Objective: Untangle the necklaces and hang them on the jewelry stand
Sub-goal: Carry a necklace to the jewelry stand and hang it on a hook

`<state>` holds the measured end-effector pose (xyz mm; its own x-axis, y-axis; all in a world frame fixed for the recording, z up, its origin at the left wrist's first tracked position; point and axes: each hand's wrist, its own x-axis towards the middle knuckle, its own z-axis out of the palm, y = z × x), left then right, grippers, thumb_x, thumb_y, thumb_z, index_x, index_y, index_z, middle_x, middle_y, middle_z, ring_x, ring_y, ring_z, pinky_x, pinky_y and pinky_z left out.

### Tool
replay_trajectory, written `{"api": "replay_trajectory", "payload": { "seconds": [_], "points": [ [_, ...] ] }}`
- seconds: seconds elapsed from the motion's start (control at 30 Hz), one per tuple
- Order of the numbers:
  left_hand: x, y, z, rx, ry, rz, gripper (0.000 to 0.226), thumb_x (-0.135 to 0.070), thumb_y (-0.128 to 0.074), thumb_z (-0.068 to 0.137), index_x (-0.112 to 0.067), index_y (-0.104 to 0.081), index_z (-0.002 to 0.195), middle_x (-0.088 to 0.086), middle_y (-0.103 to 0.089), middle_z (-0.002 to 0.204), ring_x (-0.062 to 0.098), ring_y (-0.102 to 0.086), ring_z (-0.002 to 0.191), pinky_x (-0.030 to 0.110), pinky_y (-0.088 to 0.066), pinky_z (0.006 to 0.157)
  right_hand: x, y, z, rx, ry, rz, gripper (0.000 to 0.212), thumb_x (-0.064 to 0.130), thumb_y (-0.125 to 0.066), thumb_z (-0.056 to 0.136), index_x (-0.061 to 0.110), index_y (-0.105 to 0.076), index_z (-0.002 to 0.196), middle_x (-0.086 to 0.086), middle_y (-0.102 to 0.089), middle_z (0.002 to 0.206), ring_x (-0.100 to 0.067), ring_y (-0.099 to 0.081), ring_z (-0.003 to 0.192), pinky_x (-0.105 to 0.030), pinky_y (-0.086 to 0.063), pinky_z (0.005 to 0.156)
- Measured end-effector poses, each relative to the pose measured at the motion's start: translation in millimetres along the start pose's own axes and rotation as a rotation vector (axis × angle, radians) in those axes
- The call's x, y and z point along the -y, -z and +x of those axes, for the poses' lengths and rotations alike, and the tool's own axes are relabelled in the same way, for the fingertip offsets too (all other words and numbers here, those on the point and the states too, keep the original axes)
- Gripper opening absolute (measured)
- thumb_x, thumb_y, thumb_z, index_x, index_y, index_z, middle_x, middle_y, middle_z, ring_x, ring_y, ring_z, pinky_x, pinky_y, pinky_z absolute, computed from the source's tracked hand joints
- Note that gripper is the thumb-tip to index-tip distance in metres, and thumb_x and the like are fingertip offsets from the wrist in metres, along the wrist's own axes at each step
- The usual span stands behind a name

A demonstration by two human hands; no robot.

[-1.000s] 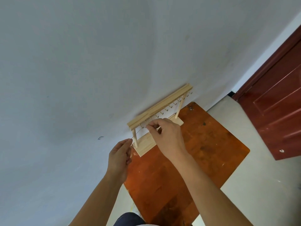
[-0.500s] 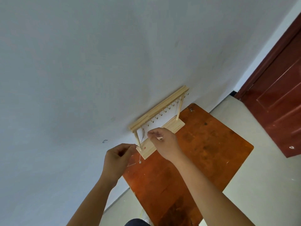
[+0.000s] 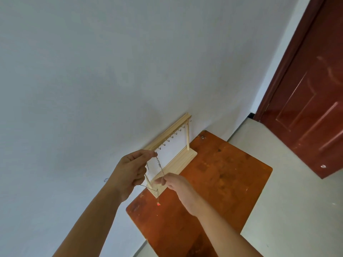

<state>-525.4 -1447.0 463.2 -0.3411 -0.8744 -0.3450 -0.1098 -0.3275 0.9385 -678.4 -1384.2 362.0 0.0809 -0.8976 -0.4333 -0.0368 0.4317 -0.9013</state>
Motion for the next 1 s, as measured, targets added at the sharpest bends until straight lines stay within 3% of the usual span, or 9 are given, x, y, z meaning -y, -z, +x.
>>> {"api": "replay_trajectory", "payload": {
  "seconds": [0.1,0.2,0.37,0.57,0.67,0.73,0.8,0.87,1.0],
  "points": [
    [-1.7,-7.4,5.7,0.001,0.047,-0.053,0.022,-0.021,-0.061,0.095,-0.004,-0.072,0.104,0.0,-0.017,0.058,0.013,-0.014,0.047,0.022,-0.019,0.041,-8.0,19.0,-13.7,-0.034,0.044,0.111,0.029,0.032,-0.047,0.1,0.025,-0.061,0.076,0.008,-0.073,0.105,-0.013,-0.064,0.116,-0.031,-0.034,0.103],
    [-0.8,-13.8,11.4,0.012,0.098,-0.099,0.023,-0.019,-0.057,0.097,-0.002,-0.068,0.107,-0.002,-0.016,0.058,0.011,-0.014,0.046,0.023,-0.017,0.04,-16.5,38.3,-17.2,-0.08,0.074,0.313,0.029,0.021,-0.048,0.104,-0.003,-0.06,0.095,-0.005,-0.065,0.078,-0.02,-0.071,0.085,-0.045,-0.047,0.108],
    [6.3,-18.8,14.7,-0.056,0.062,0.029,0.02,-0.017,-0.058,0.097,-0.003,-0.071,0.103,0.001,-0.02,0.059,0.014,-0.017,0.049,0.024,-0.02,0.043,-23.0,41.8,-19.3,-0.114,0.022,0.225,0.016,0.027,-0.06,0.1,0.016,-0.072,0.103,0.001,-0.077,0.096,-0.015,-0.073,0.098,-0.026,-0.057,0.091],
    [35.7,-8.4,0.0,-0.277,0.042,0.138,0.021,-0.03,-0.062,0.095,-0.014,-0.074,0.103,0.011,-0.028,0.06,0.026,-0.024,0.052,0.033,-0.031,0.047,-24.7,13.2,-11.4,-0.148,-0.022,0.029,0.013,0.048,-0.059,0.096,0.04,-0.065,0.105,0.027,-0.061,0.109,0.007,-0.055,0.098,-0.008,-0.04,0.075],
    [52.4,-4.1,-14.6,-0.388,0.092,0.128,0.021,-0.026,-0.057,0.098,-0.014,-0.073,0.105,0.038,-0.044,0.099,0.054,-0.05,0.087,0.058,-0.053,0.072,-36.2,-0.2,-0.7,-0.094,-0.01,-0.065,0.021,0.043,-0.057,0.099,0.033,-0.064,0.117,0.025,-0.057,0.113,0.011,-0.051,0.099,-0.006,-0.04,0.072],
    [69.1,2.6,-21.4,-0.447,0.127,0.066,0.021,-0.024,-0.055,0.099,-0.013,-0.072,0.103,0.035,-0.045,0.097,0.026,-0.061,0.061,0.038,-0.055,0.052,-45.8,-9.7,5.3,-0.03,-0.025,-0.128,0.031,0.036,-0.058,0.1,0.029,-0.06,0.13,0.022,-0.055,0.118,0.007,-0.053,0.104,-0.005,-0.041,0.07],
    [91.1,10.6,-25.8,-0.501,0.156,0.03,0.02,-0.024,-0.054,0.1,-0.013,-0.072,0.1,0.013,-0.045,0.061,0.008,-0.046,0.047,0.019,-0.038,0.043,-57.2,-17.0,11.0,0.015,-0.056,-0.192,0.036,0.034,-0.058,0.1,0.03,-0.056,0.136,0.017,-0.054,0.122,-0.001,-0.053,0.115,-0.005,-0.041,0.07],
    [108.2,16.6,-30.1,-0.548,0.199,-0.035,0.02,-0.021,-0.054,0.1,-0.011,-0.071,0.099,-0.01,-0.046,0.048,0.01,-0.038,0.051,0.023,-0.03,0.047,-67.6,-23.3,15.9,0.035,-0.079,-0.259,0.034,0.032,-0.057,0.101,0.03,-0.055,0.135,0.015,-0.054,0.125,-0.004,-0.052,0.118,-0.006,-0.039,0.071],
    [138.4,31.0,-33.3,-0.697,0.318,-0.196,0.018,-0.017,-0.052,0.099,-0.008,-0.068,0.101,-0.004,-0.038,0.051,0.013,-0.03,0.051,0.029,-0.028,0.05,-78.6,-30.2,25.8,0.007,-0.112,-0.266,0.032,0.026,-0.056,0.101,0.027,-0.056,0.134,0.009,-0.057,0.132,-0.001,-0.052,0.113,-0.006,-0.039,0.07]
  ]
}}
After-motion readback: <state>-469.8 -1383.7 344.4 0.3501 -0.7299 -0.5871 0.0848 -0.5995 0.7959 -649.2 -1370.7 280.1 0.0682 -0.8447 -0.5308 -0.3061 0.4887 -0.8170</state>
